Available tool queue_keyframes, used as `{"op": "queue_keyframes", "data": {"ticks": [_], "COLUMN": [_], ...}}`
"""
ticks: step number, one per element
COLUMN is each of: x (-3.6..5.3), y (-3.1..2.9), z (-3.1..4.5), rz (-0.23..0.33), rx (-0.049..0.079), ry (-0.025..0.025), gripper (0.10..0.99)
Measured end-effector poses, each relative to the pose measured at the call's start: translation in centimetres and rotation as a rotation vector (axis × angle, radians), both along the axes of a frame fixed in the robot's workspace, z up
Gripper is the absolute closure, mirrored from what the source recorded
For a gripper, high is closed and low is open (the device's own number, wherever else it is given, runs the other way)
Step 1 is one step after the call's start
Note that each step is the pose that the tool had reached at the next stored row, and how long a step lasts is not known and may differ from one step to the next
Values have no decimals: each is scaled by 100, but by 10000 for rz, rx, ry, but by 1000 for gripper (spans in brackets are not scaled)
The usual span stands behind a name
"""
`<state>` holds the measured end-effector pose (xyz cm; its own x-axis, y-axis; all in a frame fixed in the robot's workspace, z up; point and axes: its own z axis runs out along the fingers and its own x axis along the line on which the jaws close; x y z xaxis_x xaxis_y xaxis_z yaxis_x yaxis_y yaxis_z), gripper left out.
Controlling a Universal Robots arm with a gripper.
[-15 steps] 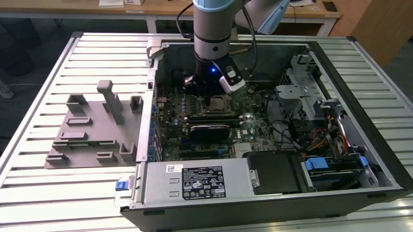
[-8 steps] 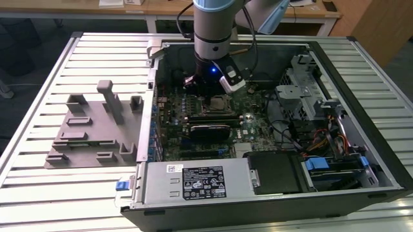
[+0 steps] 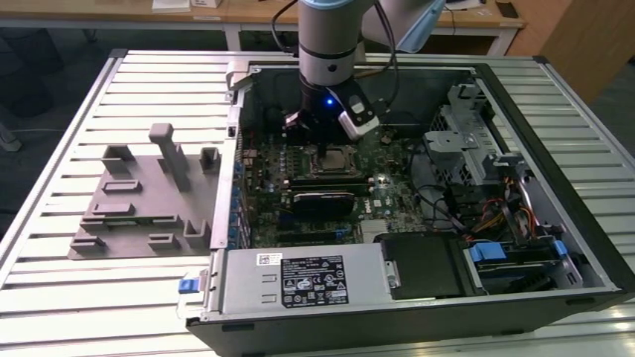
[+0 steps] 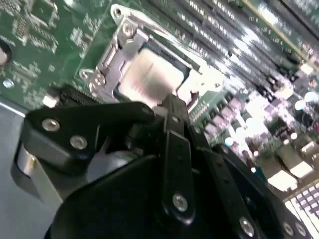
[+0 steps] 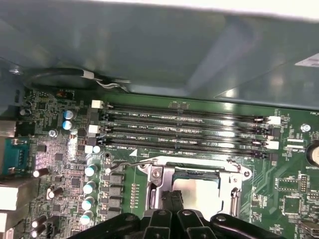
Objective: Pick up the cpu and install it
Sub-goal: 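Close the cpu cover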
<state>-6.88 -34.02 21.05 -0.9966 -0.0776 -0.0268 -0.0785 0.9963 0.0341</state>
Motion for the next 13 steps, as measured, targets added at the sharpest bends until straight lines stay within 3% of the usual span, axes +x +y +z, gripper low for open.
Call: {"op": "queue_keyframes", "data": {"ticks": [6, 10, 13], "x": [0, 3, 59], "y": [0, 0, 0], "z": [83, 85, 85], "rz": [0, 0, -1], "rx": [0, 0, -3], "ry": [-23, -23, -23], "gripper": [980, 980, 980]}}
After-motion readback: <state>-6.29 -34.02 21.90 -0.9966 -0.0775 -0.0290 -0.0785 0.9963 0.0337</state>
